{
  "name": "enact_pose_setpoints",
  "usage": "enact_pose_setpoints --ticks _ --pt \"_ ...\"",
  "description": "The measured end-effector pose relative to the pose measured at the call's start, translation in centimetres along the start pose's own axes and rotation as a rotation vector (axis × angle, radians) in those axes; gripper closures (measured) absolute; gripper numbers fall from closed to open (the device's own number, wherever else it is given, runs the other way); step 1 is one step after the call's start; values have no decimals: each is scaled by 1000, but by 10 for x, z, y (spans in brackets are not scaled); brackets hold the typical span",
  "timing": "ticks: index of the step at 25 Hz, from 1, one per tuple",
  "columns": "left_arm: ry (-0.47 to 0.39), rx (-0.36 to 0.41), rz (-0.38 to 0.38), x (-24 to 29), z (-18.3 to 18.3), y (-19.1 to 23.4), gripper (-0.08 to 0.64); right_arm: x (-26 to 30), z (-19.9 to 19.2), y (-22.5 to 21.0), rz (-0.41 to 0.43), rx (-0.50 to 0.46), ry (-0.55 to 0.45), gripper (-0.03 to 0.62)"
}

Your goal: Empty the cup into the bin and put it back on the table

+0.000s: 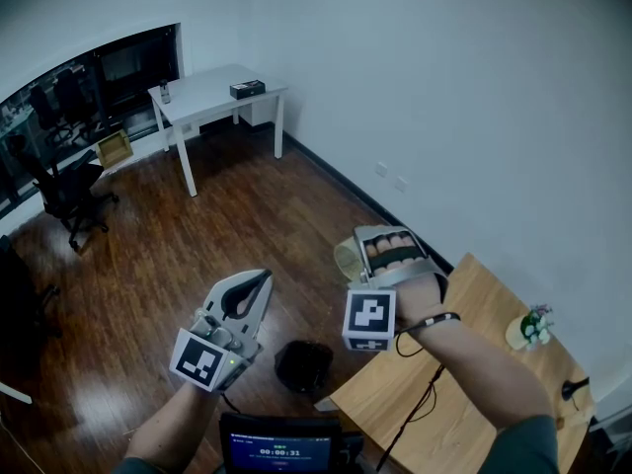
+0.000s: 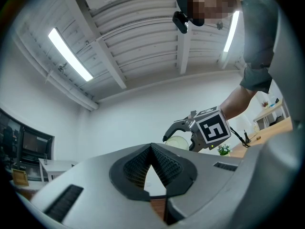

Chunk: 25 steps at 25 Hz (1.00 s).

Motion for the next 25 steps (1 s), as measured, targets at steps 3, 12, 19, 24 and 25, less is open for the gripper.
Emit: enact_pose_setpoints --ticks 3,12,19,24,25 --pt "0 -10 -5 0 0 -2 569 -1 0 0 -1 -14 6 202" --pt "-18 7 -14 1 4 -3 569 -6 -1 -4 -11 -11 13 202" --pt "-9 -3 -12 -2 6 -1 569 -6 3 -9 -20 -39 17 202" --pt "-13 1 -7 -3 5 2 569 -3 5 -10 -26 -59 22 202" --pt "-9 -5 -6 -3 5 1 569 -3 6 -10 -29 -63 22 202"
Point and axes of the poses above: the fingertips, and each gripper's own axes: x forward along the fingers, y to its left, z out of its top, the point moved 5 cm from there along -x, backward along the fingers, and after that the axes turned 9 degrees about -x, right-handed, at the moved point
